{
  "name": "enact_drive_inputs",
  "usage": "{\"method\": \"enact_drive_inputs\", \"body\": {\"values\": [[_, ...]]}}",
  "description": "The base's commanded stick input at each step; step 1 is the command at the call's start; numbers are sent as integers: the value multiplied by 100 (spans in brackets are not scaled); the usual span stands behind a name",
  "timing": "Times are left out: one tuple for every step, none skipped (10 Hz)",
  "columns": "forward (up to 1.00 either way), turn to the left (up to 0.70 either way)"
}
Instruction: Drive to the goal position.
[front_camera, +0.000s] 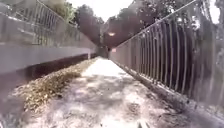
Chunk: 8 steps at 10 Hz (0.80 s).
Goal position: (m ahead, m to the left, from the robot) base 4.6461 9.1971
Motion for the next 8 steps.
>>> {"method": "enact_drive_inputs", "body": {"values": [[50,0],[50,0],[50,0],[50,0],[50,0],[50,0],[50,0],[50,0]]}}
